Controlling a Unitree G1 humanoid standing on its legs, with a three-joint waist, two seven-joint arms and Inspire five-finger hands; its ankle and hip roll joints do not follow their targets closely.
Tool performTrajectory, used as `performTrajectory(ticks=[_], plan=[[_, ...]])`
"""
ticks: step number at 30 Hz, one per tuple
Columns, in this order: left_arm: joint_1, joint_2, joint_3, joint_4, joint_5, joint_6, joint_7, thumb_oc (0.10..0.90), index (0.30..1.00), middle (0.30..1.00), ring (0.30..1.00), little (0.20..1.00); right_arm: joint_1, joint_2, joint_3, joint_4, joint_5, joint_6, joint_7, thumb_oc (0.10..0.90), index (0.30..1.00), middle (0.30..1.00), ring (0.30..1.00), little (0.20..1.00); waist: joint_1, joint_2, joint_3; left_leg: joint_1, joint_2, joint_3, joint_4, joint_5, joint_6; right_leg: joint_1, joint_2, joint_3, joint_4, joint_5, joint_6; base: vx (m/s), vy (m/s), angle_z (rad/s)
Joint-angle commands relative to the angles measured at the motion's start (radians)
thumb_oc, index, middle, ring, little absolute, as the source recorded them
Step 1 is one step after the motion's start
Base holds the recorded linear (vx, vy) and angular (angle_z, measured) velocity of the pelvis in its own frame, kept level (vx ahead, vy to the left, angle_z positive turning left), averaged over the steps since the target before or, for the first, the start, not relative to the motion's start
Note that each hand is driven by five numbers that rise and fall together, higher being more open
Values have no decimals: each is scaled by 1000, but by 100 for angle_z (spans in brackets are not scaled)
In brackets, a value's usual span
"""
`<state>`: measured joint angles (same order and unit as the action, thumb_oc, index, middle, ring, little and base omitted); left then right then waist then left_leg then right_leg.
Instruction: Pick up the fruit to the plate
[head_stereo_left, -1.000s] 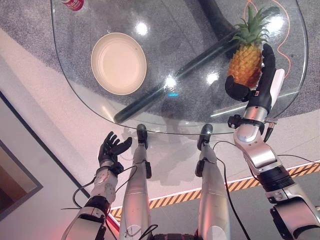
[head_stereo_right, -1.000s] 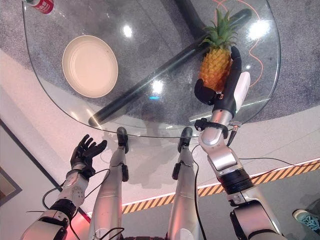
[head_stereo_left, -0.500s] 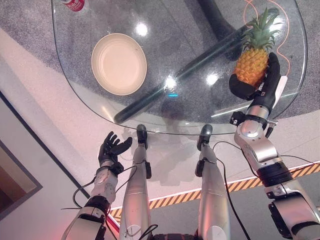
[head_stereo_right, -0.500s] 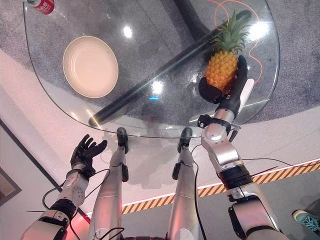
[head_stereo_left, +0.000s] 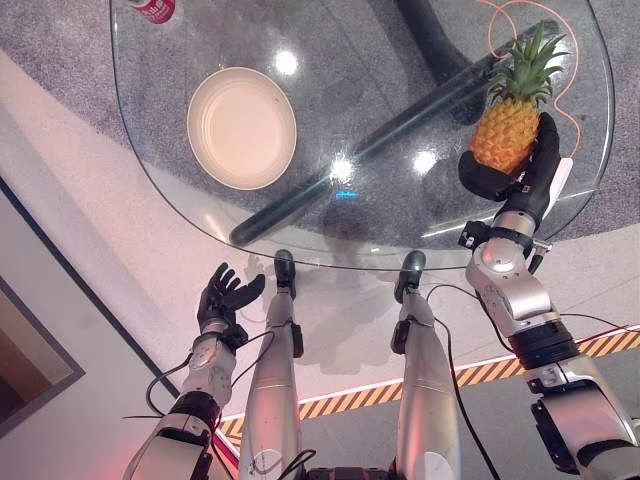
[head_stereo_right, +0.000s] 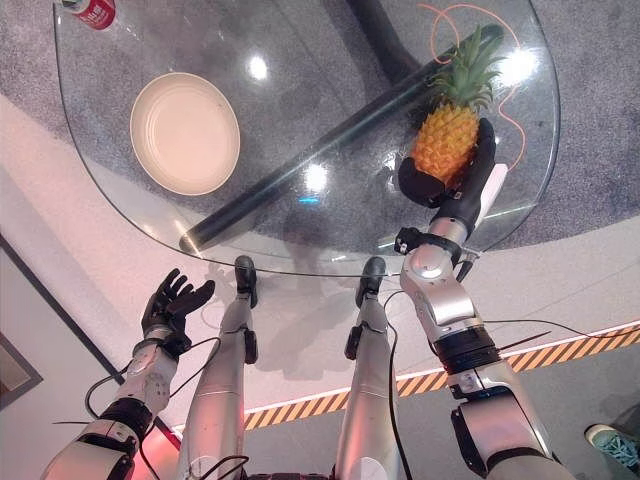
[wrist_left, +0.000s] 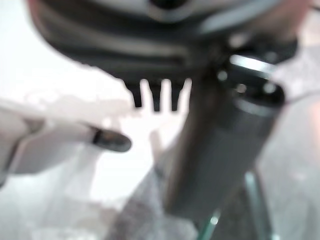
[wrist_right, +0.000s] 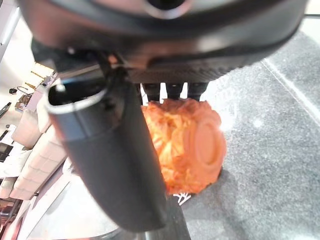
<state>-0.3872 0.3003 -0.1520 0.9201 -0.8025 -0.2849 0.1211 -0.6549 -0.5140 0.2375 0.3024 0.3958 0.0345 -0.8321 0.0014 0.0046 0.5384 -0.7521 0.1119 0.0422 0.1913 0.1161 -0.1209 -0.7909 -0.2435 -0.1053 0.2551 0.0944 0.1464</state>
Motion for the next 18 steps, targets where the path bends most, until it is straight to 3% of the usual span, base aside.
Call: performTrajectory(ticks=[1, 8, 18], plan=[[70, 19, -8, -12, 6, -22, 22, 800, 900, 900, 900, 900, 35, -10, 3, -28, -2, -8, 19, 100, 300, 300, 300, 200, 16, 11, -18, -41, -57, -19, 68, -55, 34, -14, 40, -52, -3, -4, -21, 0, 0, 0], [69, 20, 6, -14, -54, -37, 3, 800, 900, 900, 900, 900, 25, -16, 4, -20, -25, -4, 28, 100, 300, 300, 300, 200, 16, 10, -18, -34, -55, -19, 62, -53, 32, -6, 41, -52, -8, -5, -21, 0, 0, 0], [41, 22, 94, -108, -326, -132, -32, 800, 900, 900, 900, 900, 10, -29, 6, -11, -86, -13, 31, 100, 300, 300, 300, 200, 21, 10, -18, -13, -52, -22, 40, -46, 26, 15, 38, -57, -17, -10, -18, 0, 0, 0]])
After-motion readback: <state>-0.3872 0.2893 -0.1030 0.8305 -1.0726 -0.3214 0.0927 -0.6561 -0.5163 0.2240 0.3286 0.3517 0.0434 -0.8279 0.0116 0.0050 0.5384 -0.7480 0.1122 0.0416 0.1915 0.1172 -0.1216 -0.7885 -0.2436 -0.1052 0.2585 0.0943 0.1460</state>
